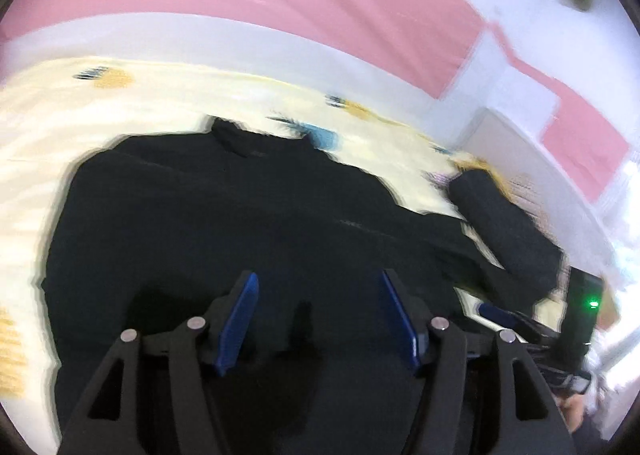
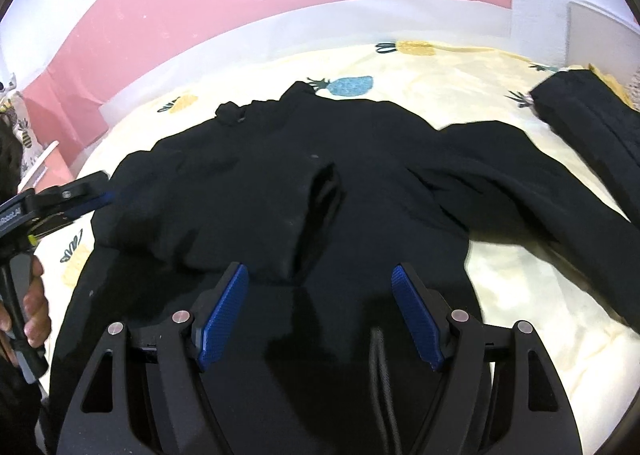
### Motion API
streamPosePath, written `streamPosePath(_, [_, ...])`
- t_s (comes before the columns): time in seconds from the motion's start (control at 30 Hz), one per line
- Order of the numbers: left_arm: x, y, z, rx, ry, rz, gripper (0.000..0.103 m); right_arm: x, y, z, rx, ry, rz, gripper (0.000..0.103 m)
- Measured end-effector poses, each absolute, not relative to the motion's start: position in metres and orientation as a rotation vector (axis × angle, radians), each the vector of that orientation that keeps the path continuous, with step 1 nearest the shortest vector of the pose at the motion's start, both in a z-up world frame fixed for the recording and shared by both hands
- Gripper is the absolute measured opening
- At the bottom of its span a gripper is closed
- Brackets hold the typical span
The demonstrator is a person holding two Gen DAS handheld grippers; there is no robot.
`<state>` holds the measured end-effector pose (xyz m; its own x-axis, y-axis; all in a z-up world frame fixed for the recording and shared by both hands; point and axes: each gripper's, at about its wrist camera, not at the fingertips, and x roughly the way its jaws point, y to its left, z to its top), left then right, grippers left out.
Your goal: Fold large clothes
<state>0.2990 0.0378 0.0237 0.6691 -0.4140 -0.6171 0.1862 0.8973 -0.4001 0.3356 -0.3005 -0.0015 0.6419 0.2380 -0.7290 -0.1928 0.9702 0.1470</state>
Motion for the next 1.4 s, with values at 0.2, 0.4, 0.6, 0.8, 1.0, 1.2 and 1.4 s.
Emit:
streamPosePath(0.2, [0.321,0.137,0.001,-0.387,0.788,-0.099,0.064,0.394,-0.285,-0.042,0.125,0.980,0.269,0.074])
streamPosePath(0.4, [0.335,0.174,-0.022,-0.434,0.827,-0.068,0.063,0.425,-0.271,-0.043,0.119,0.989,0.274,0.011])
streamPosePath(0.6, [0.360,0.160,-0.020,-0.419,0.796,-0.114,0.063,0.455,-0.292,-0.050,0.117,1.013,0.188,0.013])
streamPosePath(0.8, [0.395,0.141,-0.020,-0.332,0.791,-0.122,0.063,0.441,-0.309,-0.018,0.130,0.866,0.095,0.022])
streamPosePath(1.0, [0.421,0.121,-0.068,-0.273,0.895,-0.080,0.064,0.456,-0.273,-0.009,0.038,0.817,0.184,0.022])
streamPosePath(1.2, [0.411,0.108,-0.059,-0.187,0.893,-0.079,0.064,0.506,-0.263,-0.063,-0.016,0.969,0.170,0.019])
streamPosePath(1.4, [0.350,0.132,-0.032,-0.220,0.799,-0.141,0.064,0.451,-0.282,-0.018,0.016,0.838,0.191,0.019])
